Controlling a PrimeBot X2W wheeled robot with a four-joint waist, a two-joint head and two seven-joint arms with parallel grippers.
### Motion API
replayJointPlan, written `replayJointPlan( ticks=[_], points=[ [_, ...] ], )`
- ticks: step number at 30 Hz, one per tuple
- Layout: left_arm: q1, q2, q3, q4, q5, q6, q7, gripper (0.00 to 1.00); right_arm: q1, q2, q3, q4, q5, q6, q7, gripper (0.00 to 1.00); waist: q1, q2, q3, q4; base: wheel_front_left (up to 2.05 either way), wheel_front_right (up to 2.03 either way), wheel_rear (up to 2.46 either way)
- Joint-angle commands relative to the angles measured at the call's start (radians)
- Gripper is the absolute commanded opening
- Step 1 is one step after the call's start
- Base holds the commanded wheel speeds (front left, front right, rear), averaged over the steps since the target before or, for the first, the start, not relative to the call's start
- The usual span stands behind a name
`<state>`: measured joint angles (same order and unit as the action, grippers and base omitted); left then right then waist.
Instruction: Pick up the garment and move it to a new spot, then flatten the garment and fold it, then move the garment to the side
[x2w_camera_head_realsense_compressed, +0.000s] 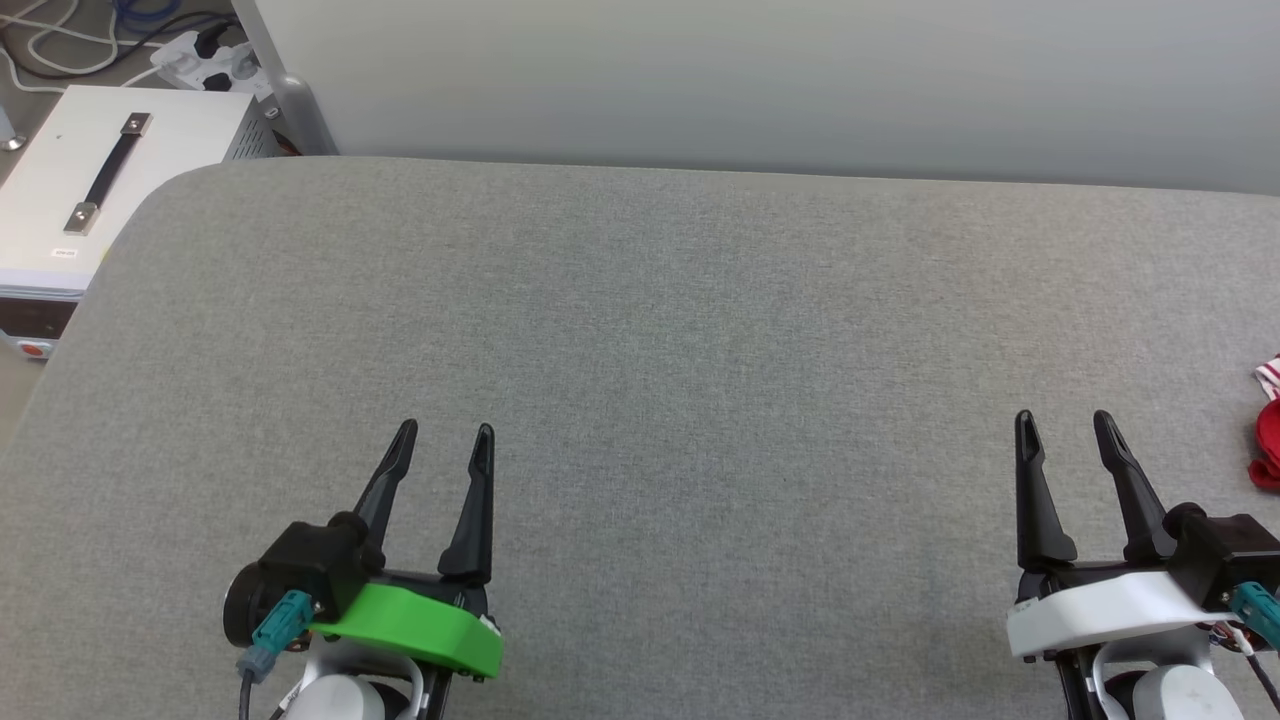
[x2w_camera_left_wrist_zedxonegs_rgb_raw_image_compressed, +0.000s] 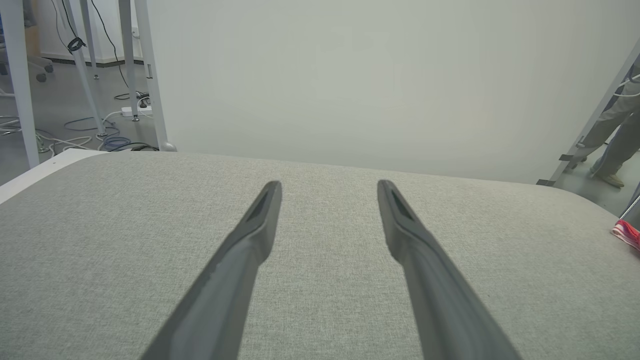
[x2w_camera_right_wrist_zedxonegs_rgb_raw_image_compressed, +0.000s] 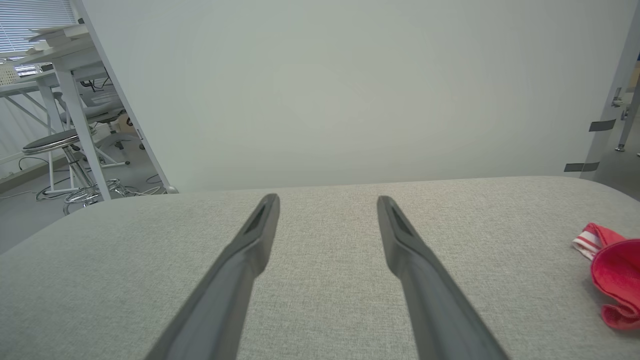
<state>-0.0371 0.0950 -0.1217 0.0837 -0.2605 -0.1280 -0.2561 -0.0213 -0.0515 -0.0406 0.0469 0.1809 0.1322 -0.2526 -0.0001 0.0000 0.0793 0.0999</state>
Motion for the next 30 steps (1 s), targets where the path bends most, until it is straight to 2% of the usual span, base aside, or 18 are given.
replayJointPlan(
  ticks=[1, 2, 3, 30],
  points=[
    [0.010, -0.003, 0.002, -0.002, 0.009, -0.003, -0.006, 1.00, -0.001, 0.001, 0.001, -0.006, 0.008, -0.002, -0.009, 1.00, 0.0001, 0.0000, 0.000, 0.000, 0.00, 0.00, 0.00],
    [0.010, -0.003, 0.001, -0.002, 0.008, -0.003, -0.006, 1.00, -0.001, 0.001, 0.001, -0.006, 0.008, -0.002, -0.009, 1.00, 0.0001, 0.0000, 0.001, -0.001, 0.00, 0.00, 0.00],
    [0.010, -0.003, -0.001, -0.003, 0.005, -0.003, -0.006, 0.00, -0.001, 0.001, 0.001, -0.006, 0.009, -0.002, -0.009, 0.00, 0.0001, 0.0000, 0.001, -0.001, 0.00, 0.00, 0.00],
    [0.007, -0.008, 0.022, -0.015, 0.047, 0.024, 0.049, 0.00, 0.004, 0.000, 0.007, -0.008, -0.034, 0.000, 0.048, 0.00, 0.0001, 0.0000, -0.014, -0.020, 0.00, 0.00, 0.00]
  ],
)
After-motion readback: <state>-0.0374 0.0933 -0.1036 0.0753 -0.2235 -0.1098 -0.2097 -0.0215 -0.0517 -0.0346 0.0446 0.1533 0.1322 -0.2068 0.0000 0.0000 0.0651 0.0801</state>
